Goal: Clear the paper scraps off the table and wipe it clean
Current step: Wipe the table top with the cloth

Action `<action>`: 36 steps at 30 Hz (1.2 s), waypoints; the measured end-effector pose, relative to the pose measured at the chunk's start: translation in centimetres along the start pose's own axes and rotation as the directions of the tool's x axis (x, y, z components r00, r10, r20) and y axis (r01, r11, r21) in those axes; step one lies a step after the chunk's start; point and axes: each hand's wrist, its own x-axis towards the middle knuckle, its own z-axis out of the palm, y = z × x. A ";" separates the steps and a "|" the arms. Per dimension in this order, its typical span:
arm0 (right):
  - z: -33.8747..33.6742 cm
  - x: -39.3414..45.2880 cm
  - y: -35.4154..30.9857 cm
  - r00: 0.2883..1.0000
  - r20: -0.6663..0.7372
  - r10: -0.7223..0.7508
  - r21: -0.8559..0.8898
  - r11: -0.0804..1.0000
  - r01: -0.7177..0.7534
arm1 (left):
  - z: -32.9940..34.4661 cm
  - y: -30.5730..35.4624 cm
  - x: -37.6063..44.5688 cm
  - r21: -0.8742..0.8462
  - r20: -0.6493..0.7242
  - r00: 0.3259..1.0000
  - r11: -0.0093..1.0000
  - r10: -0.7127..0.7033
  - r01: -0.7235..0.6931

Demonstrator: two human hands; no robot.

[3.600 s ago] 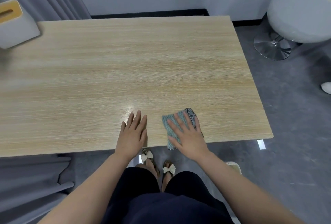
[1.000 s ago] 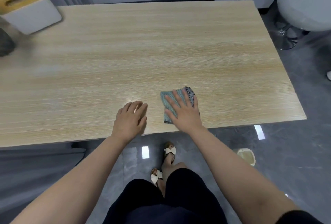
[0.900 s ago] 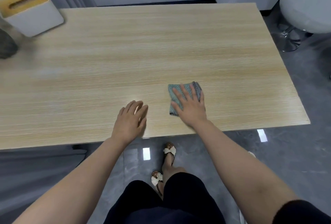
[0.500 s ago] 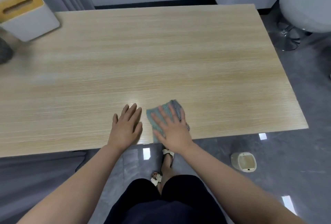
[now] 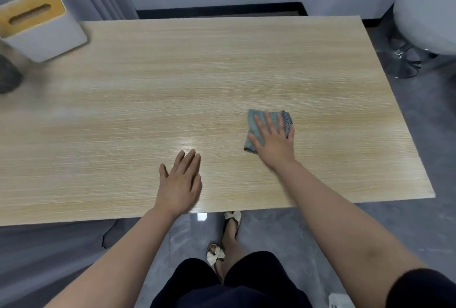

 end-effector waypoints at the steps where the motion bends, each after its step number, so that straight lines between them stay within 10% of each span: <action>1: 0.0 0.2 -0.2 1.000 -0.007 0.029 -0.001 1.000 -0.029 | 0.0 -0.1 0.0 -0.002 -0.010 1.000 1.000 0.007 -0.007; 13: 4.5 -5.3 -4.8 0.872 -0.010 -0.490 -0.117 0.866 0.485 | -1.0 -0.1 3.0 -0.014 -0.031 1.000 1.000 0.004 -0.005; 27: -1.3 4.0 0.1 1.000 -0.015 -0.002 -0.054 0.999 0.001 | -1.7 -0.2 4.0 0.095 0.027 1.000 0.995 0.012 -0.014; 36: 1.8 -0.6 -4.9 0.884 0.056 -0.465 -0.139 0.873 0.468 | -3.3 -0.1 6.2 0.125 -0.072 0.994 0.990 0.077 -0.068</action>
